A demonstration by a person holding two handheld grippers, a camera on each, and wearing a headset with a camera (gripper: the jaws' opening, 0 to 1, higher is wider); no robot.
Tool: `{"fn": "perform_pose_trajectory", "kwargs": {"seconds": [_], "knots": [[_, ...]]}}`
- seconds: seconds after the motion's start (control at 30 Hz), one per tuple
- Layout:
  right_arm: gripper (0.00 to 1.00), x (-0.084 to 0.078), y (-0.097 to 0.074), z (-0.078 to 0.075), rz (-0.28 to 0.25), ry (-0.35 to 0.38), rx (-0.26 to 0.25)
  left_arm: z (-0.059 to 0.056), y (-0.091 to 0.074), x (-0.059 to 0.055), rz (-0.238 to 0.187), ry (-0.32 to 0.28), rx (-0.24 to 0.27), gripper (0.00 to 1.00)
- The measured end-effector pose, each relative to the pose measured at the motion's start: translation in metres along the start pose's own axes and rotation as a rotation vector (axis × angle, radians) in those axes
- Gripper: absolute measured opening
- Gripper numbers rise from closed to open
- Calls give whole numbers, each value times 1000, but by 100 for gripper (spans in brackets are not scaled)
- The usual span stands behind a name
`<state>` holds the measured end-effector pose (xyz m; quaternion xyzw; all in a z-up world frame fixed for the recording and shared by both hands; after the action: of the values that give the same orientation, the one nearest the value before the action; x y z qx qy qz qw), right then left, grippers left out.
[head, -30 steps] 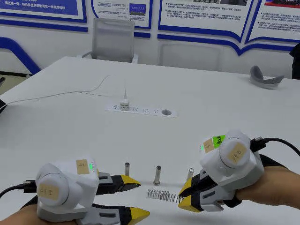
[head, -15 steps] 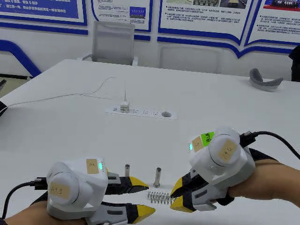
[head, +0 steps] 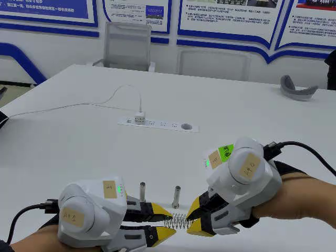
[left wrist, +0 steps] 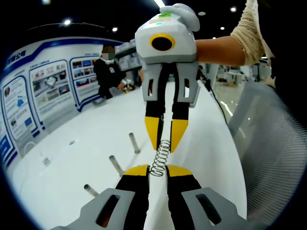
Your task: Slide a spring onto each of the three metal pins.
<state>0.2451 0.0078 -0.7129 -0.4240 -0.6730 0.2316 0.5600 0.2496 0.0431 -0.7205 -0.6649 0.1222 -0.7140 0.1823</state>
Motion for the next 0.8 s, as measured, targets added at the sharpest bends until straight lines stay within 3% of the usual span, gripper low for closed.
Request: {"fn": "perform_pose_trajectory", "kwargs": {"seconds": [0.43,0.8], "knots": [[12,21,-13,0,-53,10,12,-3,3,-2,10,-4,-11,12],[12,38,-13,2,-84,-12,13,-5,5,-1,0,-13,-17,11]]}}
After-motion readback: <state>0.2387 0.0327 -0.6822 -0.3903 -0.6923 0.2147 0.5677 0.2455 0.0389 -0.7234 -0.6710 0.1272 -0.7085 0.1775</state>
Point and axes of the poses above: the centre of the closed fingertips' face, and the gripper's own axes: y roughly forward along the fingers, z roughly to its left, x roughly out of its top, the point moved 2 cm from there along -y, roughly backward along the fingers, and after that the axes turned 10 degrees about -x, right-handed, at the moved point
